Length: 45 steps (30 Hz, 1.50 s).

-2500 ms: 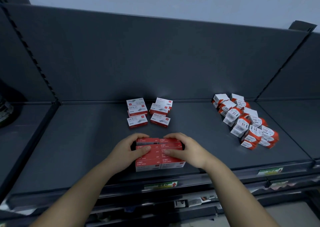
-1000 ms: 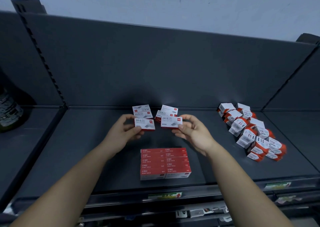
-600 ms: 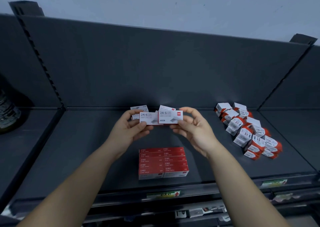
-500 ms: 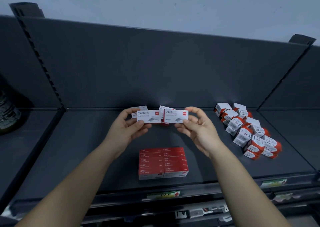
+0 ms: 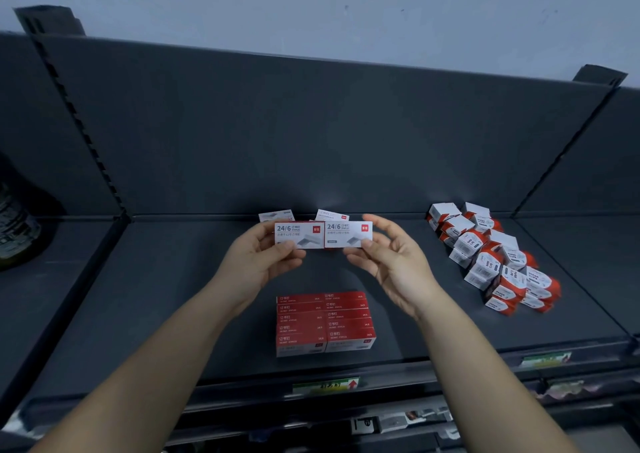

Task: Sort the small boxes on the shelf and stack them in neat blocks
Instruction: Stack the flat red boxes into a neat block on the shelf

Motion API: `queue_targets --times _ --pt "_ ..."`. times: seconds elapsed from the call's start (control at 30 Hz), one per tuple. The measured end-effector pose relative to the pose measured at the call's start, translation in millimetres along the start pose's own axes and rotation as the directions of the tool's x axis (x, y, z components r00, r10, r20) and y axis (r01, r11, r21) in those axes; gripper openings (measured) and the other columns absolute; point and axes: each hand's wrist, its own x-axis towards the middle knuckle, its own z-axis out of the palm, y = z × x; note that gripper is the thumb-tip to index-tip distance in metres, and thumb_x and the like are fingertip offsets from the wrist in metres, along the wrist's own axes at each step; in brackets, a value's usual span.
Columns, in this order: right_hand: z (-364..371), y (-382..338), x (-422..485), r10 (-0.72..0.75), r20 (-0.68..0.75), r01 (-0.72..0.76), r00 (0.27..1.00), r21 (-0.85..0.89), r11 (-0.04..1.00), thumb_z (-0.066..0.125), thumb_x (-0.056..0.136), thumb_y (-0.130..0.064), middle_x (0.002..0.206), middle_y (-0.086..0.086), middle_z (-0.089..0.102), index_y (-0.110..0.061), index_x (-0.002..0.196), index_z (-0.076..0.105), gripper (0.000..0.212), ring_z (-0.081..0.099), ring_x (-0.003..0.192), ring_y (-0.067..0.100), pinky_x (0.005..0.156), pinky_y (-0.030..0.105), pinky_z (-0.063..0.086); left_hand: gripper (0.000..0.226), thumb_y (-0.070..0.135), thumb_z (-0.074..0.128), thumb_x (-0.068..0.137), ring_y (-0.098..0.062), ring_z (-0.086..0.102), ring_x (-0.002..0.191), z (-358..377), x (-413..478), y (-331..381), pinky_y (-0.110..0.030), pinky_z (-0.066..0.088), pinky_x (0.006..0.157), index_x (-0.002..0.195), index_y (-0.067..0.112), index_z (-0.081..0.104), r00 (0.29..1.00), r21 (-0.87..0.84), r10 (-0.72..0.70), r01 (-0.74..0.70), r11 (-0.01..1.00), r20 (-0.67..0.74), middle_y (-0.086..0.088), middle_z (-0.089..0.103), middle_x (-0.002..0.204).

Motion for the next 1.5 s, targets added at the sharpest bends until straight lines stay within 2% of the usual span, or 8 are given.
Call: queue_targets --times 0.1,0.2,0.33,0.4,0.67,1.07,1.33,1.5 --pt "2 0 -1 0.021 0.032 -0.021 0.999 0.001 1.000 0.046 0.095 0.009 0.106 0.018 0.071 -0.005 0.118 0.058 0.029 0.071 0.087 0.029 0.078 0.035 0.060 0.011 0.010 0.055 0.095 -0.016 0.068 0.082 4 0 1 -0.024 0.057 0.072 0.104 0.011 0.062 1.000 -0.016 -0.011 0.011 1.000 -0.004 -0.006 0.070 0.101" --pt "5 0 0 0.028 0.032 -0.028 0.999 -0.006 1.000 0.050 0.096 0.003 0.106 0.018 0.071 -0.001 0.106 0.062 0.017 0.069 0.096 0.027 0.082 0.031 0.058 0.014 0.015 0.052 0.097 -0.015 0.064 0.095 4 3 1 -0.024 0.056 0.075 0.091 0.007 0.061 1.000 0.039 -0.001 0.002 0.999 -0.019 -0.002 0.070 0.103" --pt "3 6 3 -0.014 0.013 0.015 1.000 -0.080 0.997 0.056 0.091 0.006 0.112 0.015 0.069 0.000 0.100 0.064 0.013 0.068 0.102 0.026 0.093 0.033 0.055 0.005 0.005 0.061 0.092 -0.015 0.065 0.096 1 3 -1 -0.022 0.055 0.076 0.094 0.009 0.063 1.000 0.251 0.023 -0.023 0.968 0.004 -0.003 0.068 0.111" --pt "-1 7 3 -0.040 0.019 0.043 0.999 -0.174 0.984 0.058 0.090 0.009 0.115 0.013 0.070 -0.003 0.105 0.064 0.020 0.068 0.104 0.026 0.095 0.034 0.054 0.015 0.002 0.066 0.087 -0.015 0.068 0.096 0 1 0 -0.023 0.056 0.078 0.098 0.012 0.064 0.999 0.295 0.041 -0.038 0.955 -0.004 -0.003 0.068 0.112" --pt "-3 8 5 -0.120 0.047 0.126 0.992 -0.157 0.979 0.059 0.082 0.021 0.110 0.013 0.069 -0.009 0.110 0.057 0.041 0.068 0.097 0.020 0.084 0.026 0.055 0.040 0.000 0.075 0.077 -0.018 0.070 0.101 0 -2 4 -0.032 0.055 0.086 0.110 0.014 0.056 0.997 0.243 0.071 -0.059 0.968 -0.040 -0.003 0.074 0.106" --pt "-3 7 5 -0.114 0.092 0.135 0.989 -0.267 0.954 0.062 0.081 0.020 0.105 0.008 0.072 -0.009 0.111 0.059 0.041 0.068 0.100 0.020 0.089 0.029 0.055 0.032 -0.001 0.073 0.080 -0.015 0.071 0.096 2 -5 3 -0.024 0.056 0.081 0.105 0.010 0.058 0.993 0.260 0.093 -0.073 0.963 -0.066 0.000 0.076 0.099" --pt "-2 15 5 -0.027 0.053 0.052 0.998 -0.563 0.825 0.072 0.081 0.007 0.109 0.003 0.069 -0.015 0.107 0.065 0.035 0.069 0.100 0.019 0.084 0.031 0.058 0.023 0.006 0.075 0.081 -0.011 0.069 0.093 -5 -2 -13 -0.022 0.056 0.074 0.097 0.015 0.063 0.998 0.517 0.049 -0.021 0.855 -0.041 0.003 0.073 0.099" --pt "-7 32 12 -0.026 0.043 0.049 0.999 -0.740 0.670 0.078 0.079 -0.003 0.099 -0.007 0.070 -0.028 0.093 0.065 0.031 0.065 0.094 0.007 0.080 0.017 0.050 0.017 0.012 0.077 0.081 -0.008 0.068 0.089 -12 1 -34 -0.027 0.056 0.075 0.090 0.022 0.067 0.998 0.603 0.010 0.032 0.797 -0.066 0.008 0.073 0.094"
